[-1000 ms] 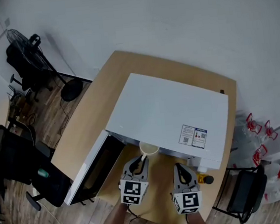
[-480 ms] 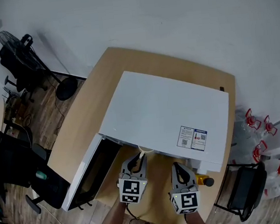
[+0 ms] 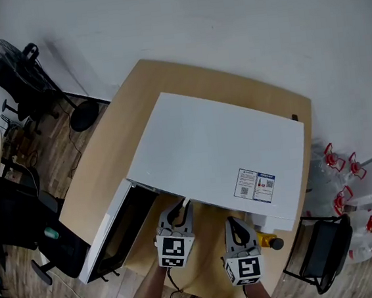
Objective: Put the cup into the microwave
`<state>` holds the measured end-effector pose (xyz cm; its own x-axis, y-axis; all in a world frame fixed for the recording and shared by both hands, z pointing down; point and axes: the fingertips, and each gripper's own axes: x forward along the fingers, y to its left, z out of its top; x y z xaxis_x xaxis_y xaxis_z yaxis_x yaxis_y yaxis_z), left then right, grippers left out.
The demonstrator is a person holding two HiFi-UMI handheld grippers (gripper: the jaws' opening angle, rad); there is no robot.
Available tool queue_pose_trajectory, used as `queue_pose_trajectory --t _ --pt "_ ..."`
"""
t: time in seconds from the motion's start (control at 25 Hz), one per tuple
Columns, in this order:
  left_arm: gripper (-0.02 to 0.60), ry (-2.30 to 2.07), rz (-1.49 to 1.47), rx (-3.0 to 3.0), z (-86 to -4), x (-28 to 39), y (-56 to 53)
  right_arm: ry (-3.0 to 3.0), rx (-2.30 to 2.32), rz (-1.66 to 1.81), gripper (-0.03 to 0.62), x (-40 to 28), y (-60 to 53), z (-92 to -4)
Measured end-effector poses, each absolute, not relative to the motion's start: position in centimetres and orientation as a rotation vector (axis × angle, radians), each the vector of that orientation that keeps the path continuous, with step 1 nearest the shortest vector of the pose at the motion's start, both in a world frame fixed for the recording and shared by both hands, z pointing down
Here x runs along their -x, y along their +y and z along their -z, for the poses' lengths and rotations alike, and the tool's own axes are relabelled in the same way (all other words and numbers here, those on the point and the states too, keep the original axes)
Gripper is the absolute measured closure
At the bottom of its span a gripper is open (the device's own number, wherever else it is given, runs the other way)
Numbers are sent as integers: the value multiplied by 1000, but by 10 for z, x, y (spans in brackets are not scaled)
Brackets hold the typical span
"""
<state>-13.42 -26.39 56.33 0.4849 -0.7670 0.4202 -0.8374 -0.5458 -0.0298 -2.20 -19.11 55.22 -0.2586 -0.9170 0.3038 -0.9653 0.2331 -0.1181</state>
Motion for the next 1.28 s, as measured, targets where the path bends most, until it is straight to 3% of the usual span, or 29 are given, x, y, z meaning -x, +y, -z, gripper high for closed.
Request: queue_pose_trajectory --t 0.44,0.52,0.64,1.28 --pt "504 -1442 -557 -2551 -562 130 -272 -2329 -1793 -420 577 21 -190 -554" --pt "393 -1413 -514 -2556 -560 126 -272 -2329 -1791 -417 577 21 -189 -554" --pt "318 -1389 -492 -2563 -557 123 -271 -2319 -1800 -425 577 18 -187 -555" --pt "308 -1433 -492 -2542 -541 133 -254 -2354 -1784 -379 577 22 -175 -536"
